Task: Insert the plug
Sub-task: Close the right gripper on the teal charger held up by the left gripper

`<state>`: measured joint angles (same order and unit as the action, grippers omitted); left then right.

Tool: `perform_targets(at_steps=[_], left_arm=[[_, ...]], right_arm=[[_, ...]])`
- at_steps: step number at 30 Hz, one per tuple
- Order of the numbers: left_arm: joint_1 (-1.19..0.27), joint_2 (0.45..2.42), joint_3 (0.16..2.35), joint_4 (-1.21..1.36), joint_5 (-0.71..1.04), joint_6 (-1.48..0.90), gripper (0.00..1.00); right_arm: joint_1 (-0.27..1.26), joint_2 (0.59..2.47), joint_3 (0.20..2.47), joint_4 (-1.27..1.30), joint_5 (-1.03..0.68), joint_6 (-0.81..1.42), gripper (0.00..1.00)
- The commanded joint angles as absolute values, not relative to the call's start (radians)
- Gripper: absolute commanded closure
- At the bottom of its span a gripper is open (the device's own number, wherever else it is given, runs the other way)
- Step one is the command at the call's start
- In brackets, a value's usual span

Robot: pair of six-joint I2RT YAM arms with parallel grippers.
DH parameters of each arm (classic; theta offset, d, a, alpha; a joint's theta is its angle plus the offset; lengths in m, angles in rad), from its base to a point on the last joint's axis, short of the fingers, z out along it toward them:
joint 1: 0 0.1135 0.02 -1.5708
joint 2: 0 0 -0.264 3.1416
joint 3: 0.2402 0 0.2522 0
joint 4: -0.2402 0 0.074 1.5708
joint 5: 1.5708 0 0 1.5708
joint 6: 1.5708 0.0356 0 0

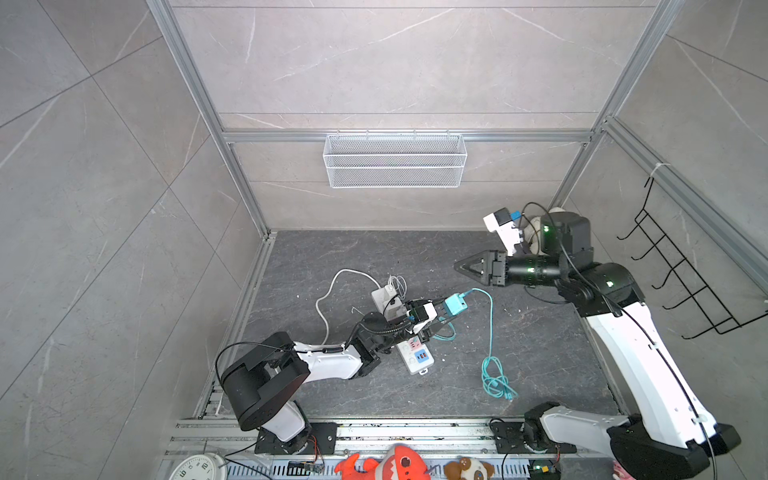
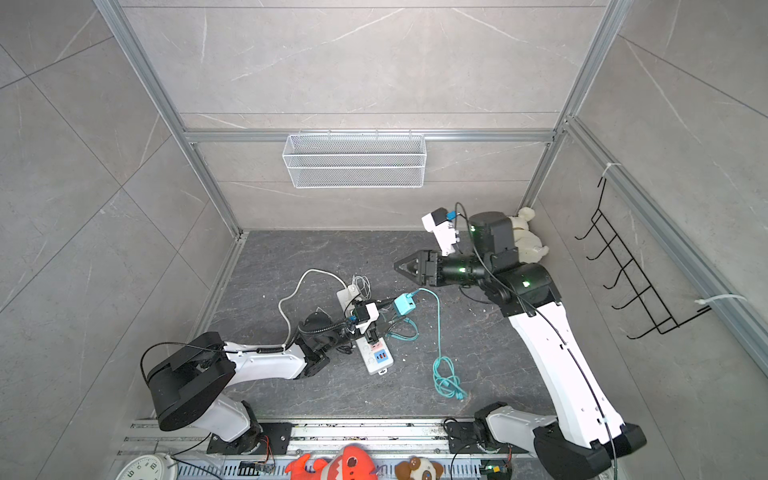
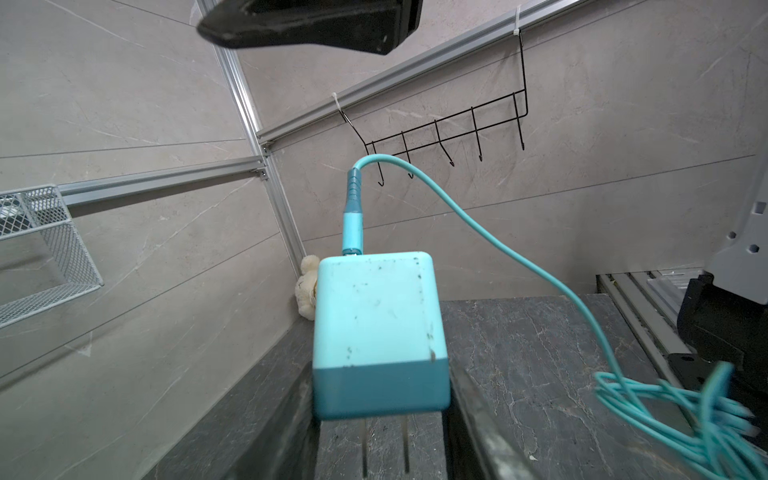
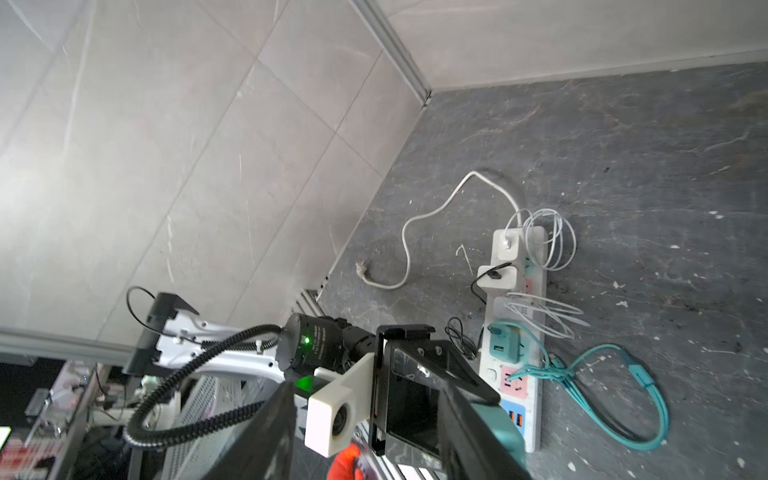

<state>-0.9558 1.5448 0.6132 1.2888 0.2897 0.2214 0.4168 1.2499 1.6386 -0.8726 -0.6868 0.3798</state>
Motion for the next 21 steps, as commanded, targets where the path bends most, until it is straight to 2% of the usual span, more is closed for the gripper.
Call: perform_targets(at_steps=[1, 10, 21], left_arm=[[-0.962, 1.495, 0.603, 1.416, 0.259, 0.241, 0.86], [-0.963, 1.473, 0.589, 1.416, 0.226, 0.256, 0.86], [-0.982, 1.468, 0.585, 1.414, 0.193, 0.265, 0.86]], right_arm=[[0.479, 1.254, 1.643, -0.968, -0.604, 0.289, 0.45], [0.530, 1.139, 1.460, -1.023, -0.574, 0.249, 0.54], [0.530, 1.133, 1.414, -1.047, -0.389, 0.267, 0.55]])
